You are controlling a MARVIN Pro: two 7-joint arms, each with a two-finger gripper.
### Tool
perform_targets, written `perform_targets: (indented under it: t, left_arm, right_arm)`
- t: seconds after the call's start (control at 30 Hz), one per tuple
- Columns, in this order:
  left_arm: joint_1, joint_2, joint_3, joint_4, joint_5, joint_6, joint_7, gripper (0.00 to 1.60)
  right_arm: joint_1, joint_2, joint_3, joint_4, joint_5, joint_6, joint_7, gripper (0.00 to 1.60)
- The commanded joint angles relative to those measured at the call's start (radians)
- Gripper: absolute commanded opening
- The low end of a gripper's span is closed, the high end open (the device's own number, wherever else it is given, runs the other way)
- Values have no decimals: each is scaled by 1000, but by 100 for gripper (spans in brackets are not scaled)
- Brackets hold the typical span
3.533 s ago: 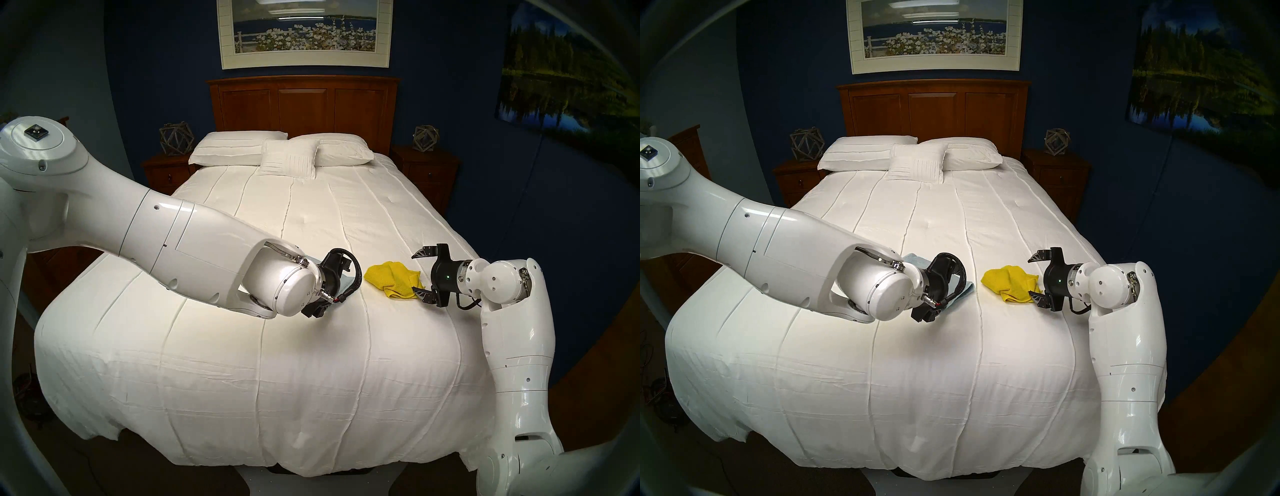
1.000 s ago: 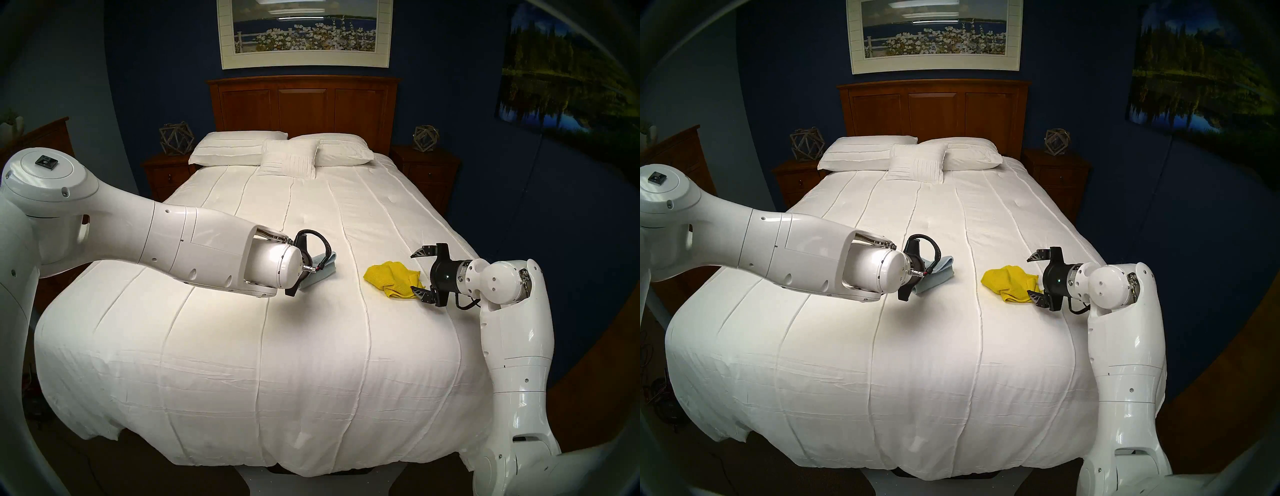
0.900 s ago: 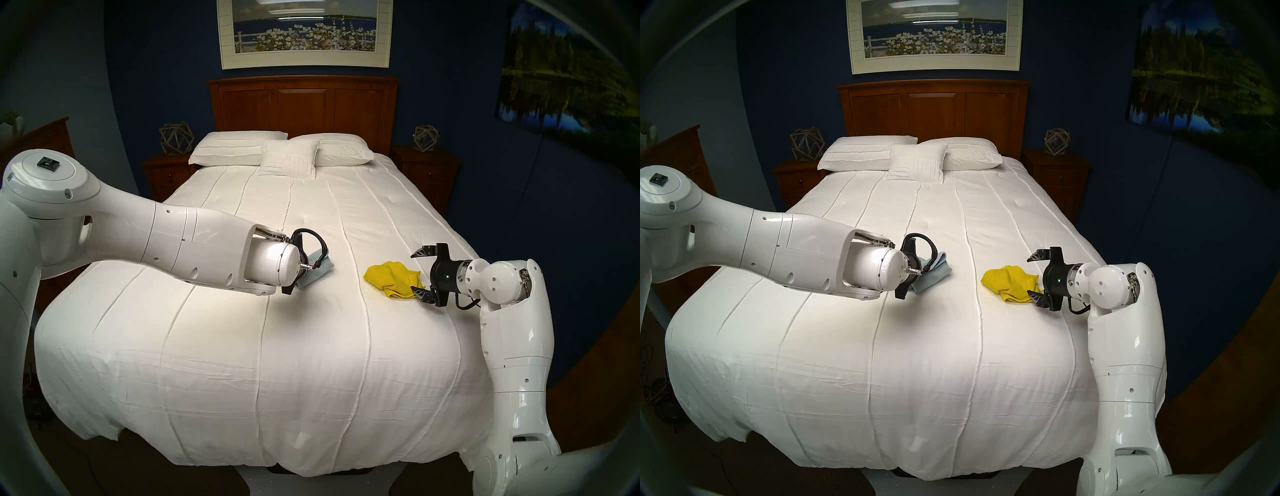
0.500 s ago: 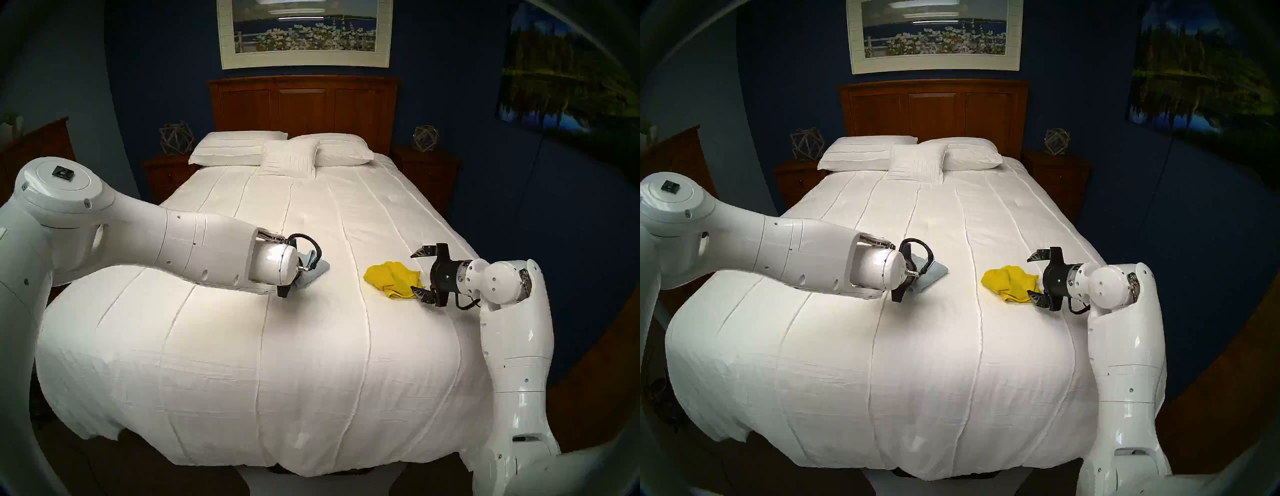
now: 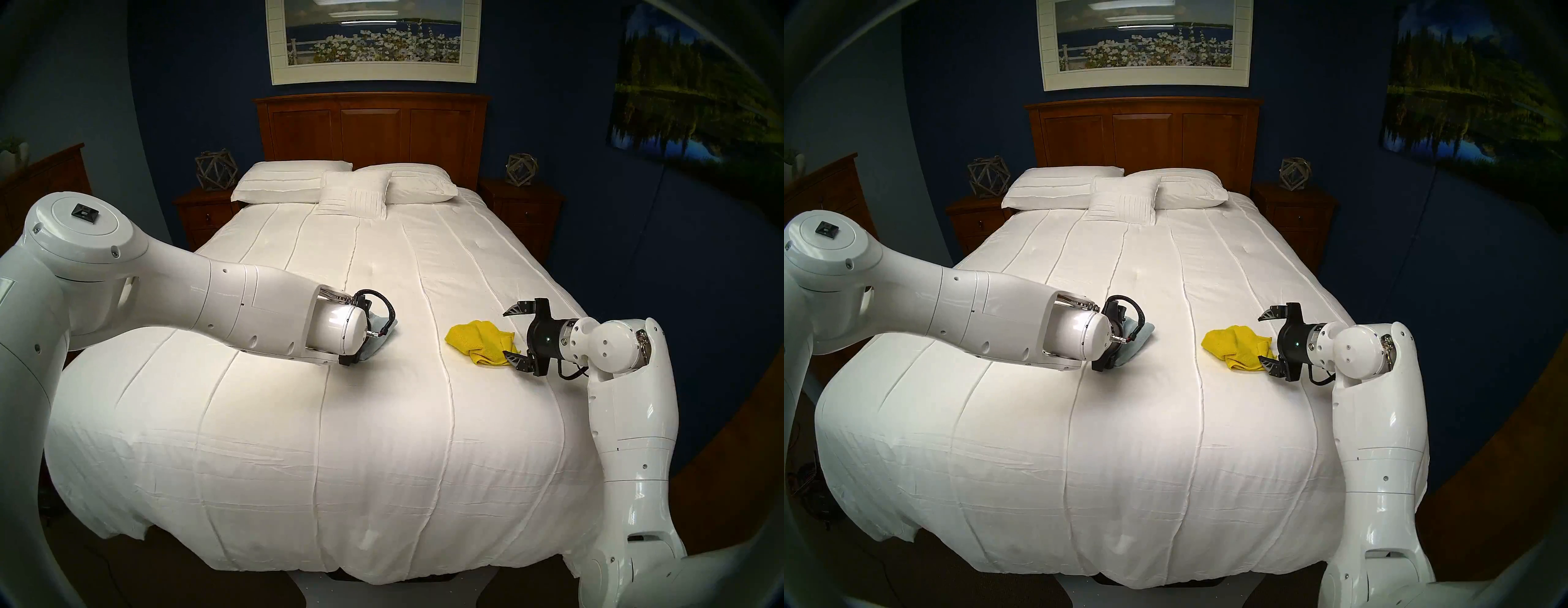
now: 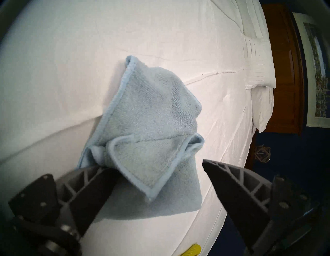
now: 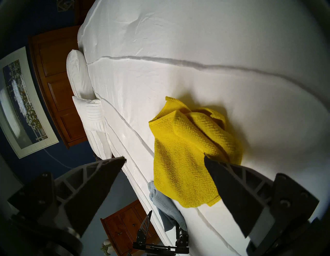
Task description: Fold the hand towels twice and stack them up
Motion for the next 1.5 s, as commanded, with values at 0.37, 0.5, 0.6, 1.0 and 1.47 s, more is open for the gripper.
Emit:
perform_targets:
  t: [0.37, 0.5, 0.6, 1.0, 1.47]
  left_arm:
    - [-67, 95, -10, -114, 88, 1, -170, 160]
    - [-114, 144, 13, -187, 123, 49, -167, 160]
    - [-149, 175, 43, -240, 153, 57, -152, 160]
    - [-259, 287, 60, -419, 213, 98, -140, 160]
    - [-201, 256, 90, -403, 188, 126, -55, 160]
  right_arm:
    - [13, 2, 0, -21, -2, -1, 2, 160]
    - [13, 4, -1, -21, -1, 6, 5, 160]
    - [12, 8, -5, -26, 1, 25, 15, 160]
    - [19, -1, -21, -15, -7, 32, 20, 160]
    - [2, -10, -8, -10, -22, 25, 40, 160]
